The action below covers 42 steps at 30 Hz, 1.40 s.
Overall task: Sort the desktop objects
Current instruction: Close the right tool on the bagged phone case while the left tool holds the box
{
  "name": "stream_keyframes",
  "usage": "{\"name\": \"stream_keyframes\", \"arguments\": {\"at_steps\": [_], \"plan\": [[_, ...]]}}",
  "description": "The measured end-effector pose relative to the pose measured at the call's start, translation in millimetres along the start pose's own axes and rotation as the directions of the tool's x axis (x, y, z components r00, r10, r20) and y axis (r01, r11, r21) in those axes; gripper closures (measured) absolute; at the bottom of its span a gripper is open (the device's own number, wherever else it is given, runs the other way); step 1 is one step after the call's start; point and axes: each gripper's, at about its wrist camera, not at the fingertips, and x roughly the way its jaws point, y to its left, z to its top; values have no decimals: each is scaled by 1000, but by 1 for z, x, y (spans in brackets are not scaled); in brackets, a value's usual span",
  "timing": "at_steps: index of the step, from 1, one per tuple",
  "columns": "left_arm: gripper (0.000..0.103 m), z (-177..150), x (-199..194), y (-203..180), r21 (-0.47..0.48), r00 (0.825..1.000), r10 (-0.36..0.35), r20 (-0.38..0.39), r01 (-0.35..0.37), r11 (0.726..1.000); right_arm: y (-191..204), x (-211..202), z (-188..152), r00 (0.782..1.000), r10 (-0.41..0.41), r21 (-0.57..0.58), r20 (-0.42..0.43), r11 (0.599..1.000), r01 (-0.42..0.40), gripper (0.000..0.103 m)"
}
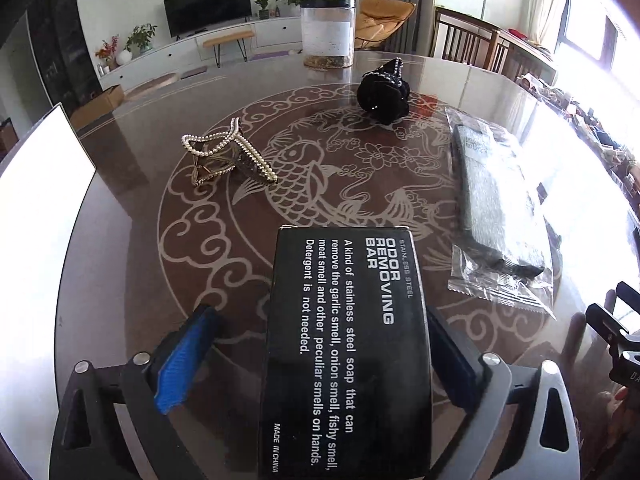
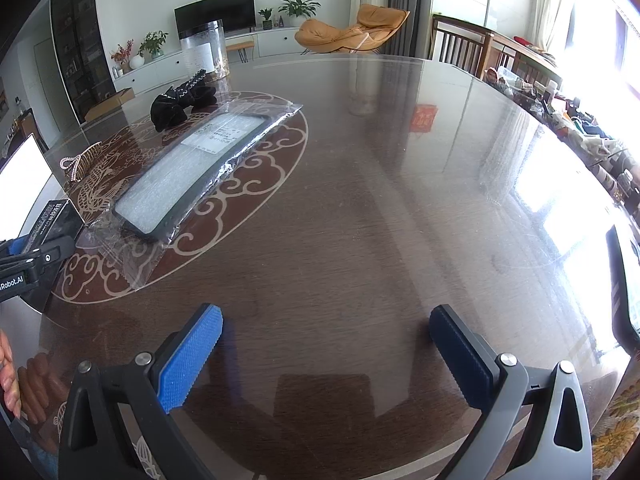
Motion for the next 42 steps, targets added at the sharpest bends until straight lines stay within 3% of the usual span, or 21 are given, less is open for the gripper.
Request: {"name": "stream_keyframes", "arguments": {"at_steps": [8,10,12,14,16,19,22,24,31,32,34,36,42], "plan": [[0,1,1,-2,-6,1000,7,4,-7,1000,-1,1,1,1000,0,4,-6,1000,0,0],[0,0,0,-2,-6,1000,8,5,-8,1000,-2,5,10,999,6,18,-50,1000,-5,0],[0,0,0,-2,-7,1000,8,6,-8,1000,-5,9,28,988,128,124,-86,985,-117,0],[0,0,-1,-2,-8,1000,9,6,-9,1000,-2,14,54,962,263,243,-77,940,-238,0],[0,0,-1,-2,-8,1000,9,7,-8,1000,9,24,85,947,313,291,-75,915,-279,0],[0,0,-1,-2,-7,1000,8,7,-8,1000,34,50,121,954,275,291,-122,929,-231,0],[0,0,-1,-2,-7,1000,9,7,-9,1000,59,80,132,947,240,289,-212,941,-174,0],[0,0,-2,-2,-8,1000,10,8,-10,1000,76,82,135,964,178,234,-199,964,-130,0],[0,-1,-3,-1,-11,1000,11,9,-11,1000,116,81,115,981,70,-62,-180,995,-82,1],[0,-1,-3,0,-11,1000,12,9,-11,1000,114,76,111,985,66,-73,-158,994,-78,3],[0,-1,-3,0,-12,1000,11,9,-11,1000,105,68,104,990,64,-69,-126,995,-73,17],[0,-1,-3,0,-12,1000,11,9,-11,1000,97,60,97,991,75,-78,-114,993,-84,21],[0,-1,-3,0,-12,1000,11,9,-11,1000,77,15,35,991,118,-144,-62,982,-126,23]]}}
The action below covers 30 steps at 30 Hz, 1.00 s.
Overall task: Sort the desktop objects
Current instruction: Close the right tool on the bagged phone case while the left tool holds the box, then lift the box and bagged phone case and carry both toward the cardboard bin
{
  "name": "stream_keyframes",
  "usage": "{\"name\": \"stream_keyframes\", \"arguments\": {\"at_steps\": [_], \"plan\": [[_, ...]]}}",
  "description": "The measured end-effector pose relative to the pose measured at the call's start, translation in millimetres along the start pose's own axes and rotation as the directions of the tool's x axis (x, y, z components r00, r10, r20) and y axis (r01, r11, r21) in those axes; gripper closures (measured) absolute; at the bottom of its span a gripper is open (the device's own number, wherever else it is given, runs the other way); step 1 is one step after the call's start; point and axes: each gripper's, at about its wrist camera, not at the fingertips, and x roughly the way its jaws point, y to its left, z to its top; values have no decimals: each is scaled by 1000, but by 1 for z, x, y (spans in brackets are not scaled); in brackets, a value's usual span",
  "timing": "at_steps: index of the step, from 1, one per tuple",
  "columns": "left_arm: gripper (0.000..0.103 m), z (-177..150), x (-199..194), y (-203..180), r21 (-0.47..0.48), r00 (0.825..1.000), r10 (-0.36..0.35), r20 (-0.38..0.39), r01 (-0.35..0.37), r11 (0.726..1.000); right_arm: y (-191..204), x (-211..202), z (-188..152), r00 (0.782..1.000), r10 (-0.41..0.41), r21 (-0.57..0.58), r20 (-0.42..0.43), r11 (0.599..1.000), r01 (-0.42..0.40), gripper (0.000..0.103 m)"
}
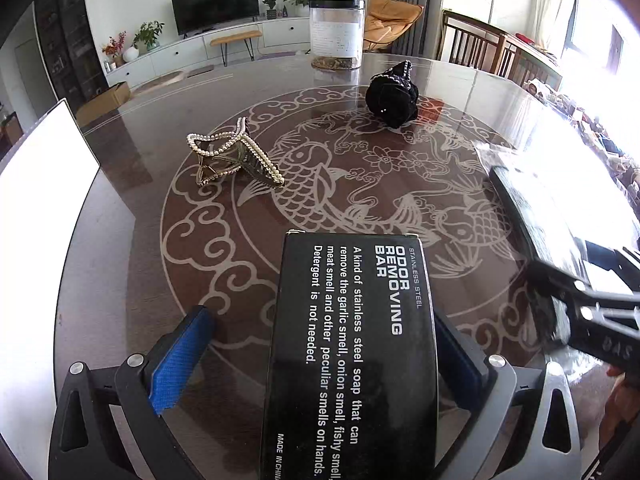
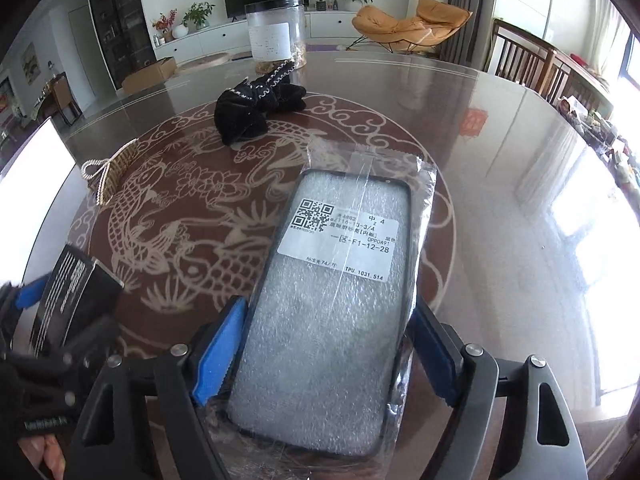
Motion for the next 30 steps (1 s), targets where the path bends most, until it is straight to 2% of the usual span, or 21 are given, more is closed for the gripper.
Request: {"name": "stream_keyframes", "arguments": {"at_steps": [3,6,8,13,30], "plan": [[0,0,0,0,-1,1000,4,0,-4,1000,-4,-24,-36,1000,-2,-3,26,1000,2,22],[0,-1,-1,0,-1,1000,4,0,-4,1000,-7,-33,-51,998,-19,16,57,1000,18,22],[0,-1,-1,0,-1,1000,4,0,-4,1000,-5,-32,-50,998,-27,15,57,1000,26,21],[0,-1,-1,0,-1,1000,4,1,-4,1000,-6,-21,-41,999,-35,27,22,999,35,0],[0,-1,0,0,-1,1000,3,-1,-3,1000,-5,-21,-43,999,-42,31,24,999,42,0]]}}
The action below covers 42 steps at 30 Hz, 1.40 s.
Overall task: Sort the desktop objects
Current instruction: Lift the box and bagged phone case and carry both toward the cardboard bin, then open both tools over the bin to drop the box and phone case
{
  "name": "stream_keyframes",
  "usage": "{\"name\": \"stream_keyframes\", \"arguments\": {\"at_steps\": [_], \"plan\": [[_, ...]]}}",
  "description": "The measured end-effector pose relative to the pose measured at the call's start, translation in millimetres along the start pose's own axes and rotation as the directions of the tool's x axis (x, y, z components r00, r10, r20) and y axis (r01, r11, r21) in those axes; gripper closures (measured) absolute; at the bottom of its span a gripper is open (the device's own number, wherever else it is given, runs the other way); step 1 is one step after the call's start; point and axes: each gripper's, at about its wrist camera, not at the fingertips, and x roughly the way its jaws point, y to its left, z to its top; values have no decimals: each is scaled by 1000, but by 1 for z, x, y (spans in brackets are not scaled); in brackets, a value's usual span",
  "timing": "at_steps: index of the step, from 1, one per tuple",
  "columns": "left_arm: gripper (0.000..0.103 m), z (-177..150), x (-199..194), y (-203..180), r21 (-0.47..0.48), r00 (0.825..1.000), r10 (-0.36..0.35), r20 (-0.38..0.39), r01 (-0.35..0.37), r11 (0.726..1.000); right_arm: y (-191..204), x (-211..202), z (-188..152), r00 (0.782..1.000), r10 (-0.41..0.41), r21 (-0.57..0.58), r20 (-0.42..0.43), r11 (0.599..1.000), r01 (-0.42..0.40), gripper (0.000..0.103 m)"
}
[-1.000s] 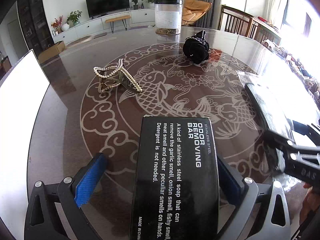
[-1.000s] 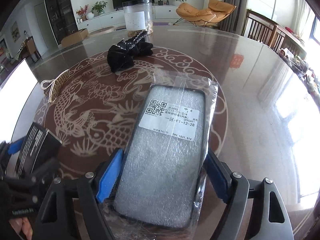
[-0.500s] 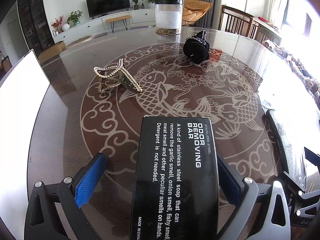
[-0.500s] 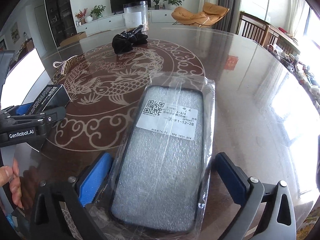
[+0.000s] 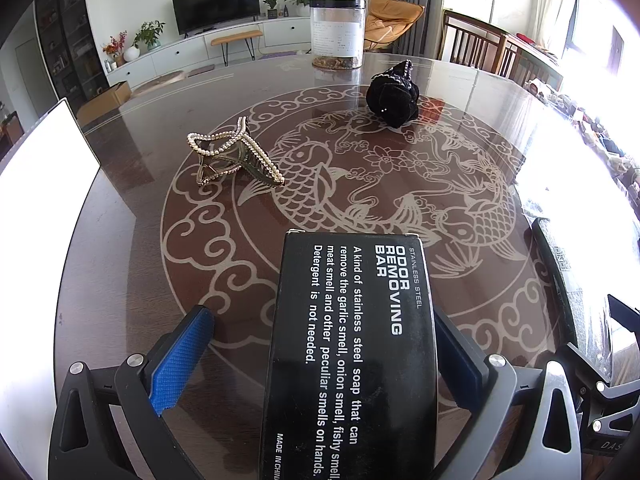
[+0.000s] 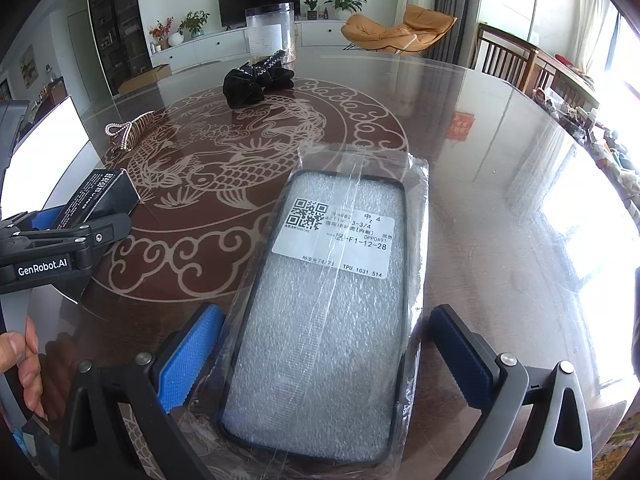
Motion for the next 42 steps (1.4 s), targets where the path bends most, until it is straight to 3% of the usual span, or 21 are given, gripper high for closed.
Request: {"name": "stream_keyframes", "arguments": {"at_steps": [4,8,9,10,11,14,17,23,26,29,32,36,38,42], "plan": [[0,-3,-2,1,20,1000,-14,-2,14,1000,0,3,4,1000,6,-2,-10,1000,-6,0],[1,-10,-6,0,72,999,-48,-11,49,996,3,14,23,996,16,-16,-90,1000,-18,0],[24,-11,-10,1,72,999,-49,10,48,996,3,11,25,997,10,-9,-76,1000,-11,9],[38,-11,-15,1,78,998,-63,25,61,995,2,9,26,998,12,-1,-67,1000,-12,26],[45,-12,-18,-1,92,999,-44,20,42,995,1,8,26,997,14,4,-75,1000,-14,26],[45,-19,-33,5,70,994,-107,13,106,992,-7,-1,18,996,50,61,-70,997,-45,27],[46,-30,-65,14,20,984,-176,36,176,984,-19,-24,12,990,138,175,-20,976,-132,27],[45,-42,-153,64,-106,942,-306,136,320,941,10,-84,31,964,255,138,75,955,-263,27],[45,-45,-195,115,-165,948,-248,197,281,945,52,-118,49,931,343,62,127,934,-353,27],[45,-53,-223,179,-241,969,-107,222,161,957,114,-150,64,876,457,-43,154,889,-457,27],[45,-71,-234,246,-333,979,62,193,6,943,191,-174,70,799,589,-148,117,806,-573,27],[45,-99,-231,315,-429,975,190,114,-124,895,301,-191,56,711,704,-282,-11,680,-677,26],[45,-113,-225,337,-457,974,214,73,-158,876,352,-193,44,694,717,-353,-69,633,-689,26],[45,-138,-213,362,-502,973,229,-3,-199,841,419,-174,21,703,696,-436,-146,593,-677,26]]}}
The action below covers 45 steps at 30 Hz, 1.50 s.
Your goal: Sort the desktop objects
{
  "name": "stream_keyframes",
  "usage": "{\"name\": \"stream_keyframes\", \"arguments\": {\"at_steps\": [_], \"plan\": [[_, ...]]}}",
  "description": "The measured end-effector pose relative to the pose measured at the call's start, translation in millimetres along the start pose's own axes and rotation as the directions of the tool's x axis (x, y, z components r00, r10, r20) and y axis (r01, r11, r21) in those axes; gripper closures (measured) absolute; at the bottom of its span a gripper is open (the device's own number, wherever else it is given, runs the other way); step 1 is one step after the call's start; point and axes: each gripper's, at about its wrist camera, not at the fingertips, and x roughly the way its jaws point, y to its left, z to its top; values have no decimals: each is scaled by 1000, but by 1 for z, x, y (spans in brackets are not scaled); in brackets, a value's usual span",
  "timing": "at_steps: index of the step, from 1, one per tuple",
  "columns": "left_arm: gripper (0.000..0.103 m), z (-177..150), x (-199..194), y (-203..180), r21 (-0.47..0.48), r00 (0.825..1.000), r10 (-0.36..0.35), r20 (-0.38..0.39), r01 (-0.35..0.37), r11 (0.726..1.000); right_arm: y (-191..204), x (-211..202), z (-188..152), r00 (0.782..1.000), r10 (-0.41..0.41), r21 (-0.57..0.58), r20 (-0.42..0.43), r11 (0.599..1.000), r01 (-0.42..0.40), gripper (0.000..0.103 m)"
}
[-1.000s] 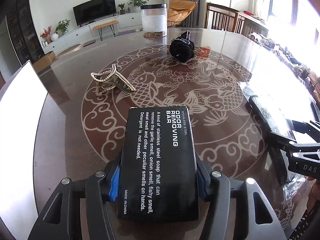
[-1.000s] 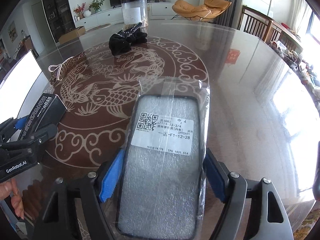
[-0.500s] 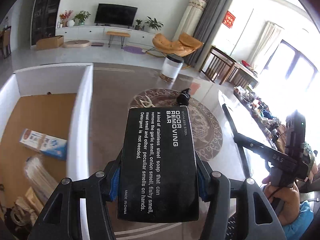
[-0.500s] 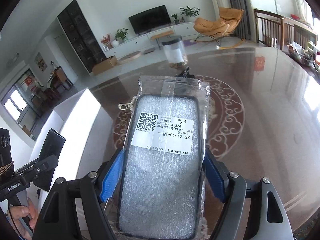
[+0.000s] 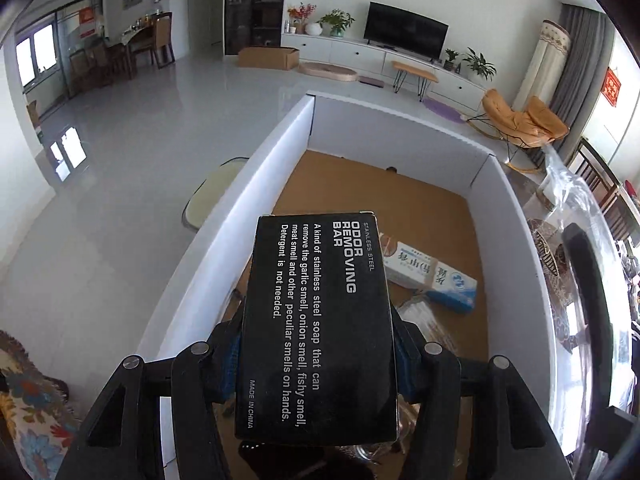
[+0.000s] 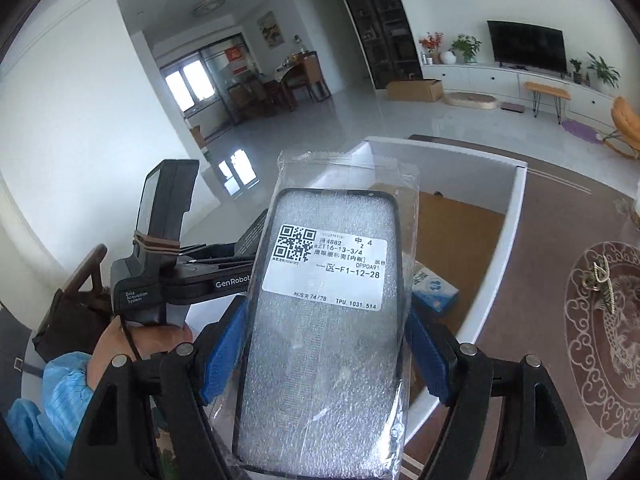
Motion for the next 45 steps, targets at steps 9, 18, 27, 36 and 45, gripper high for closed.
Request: {"name": "stream_keyframes", "arguments": {"at_steps": [9,18,27,36,45], "plan": [[8,-10,17,15,-53,993,96,-66,-100,994,-25,59,-20,995,-7,21,-100,1000,9,17],[8,-7,-2,6,-29,986,149,71,-147,989,-60,0,-25,995,-74,81,65,994,69,11],[8,-5,-61,-93,118,969,-106,223,81,990,-182,-82,-89,892,-447,370,64,841,395,7],[0,-60,-63,-275,418,901,-433,-24,403,814,-290,-156,-208,698,-692,505,-183,543,671,6],[0,-119,57,-356,482,959,-242,-147,283,829,-306,-173,-227,632,-751,429,-191,515,742,6]]}}
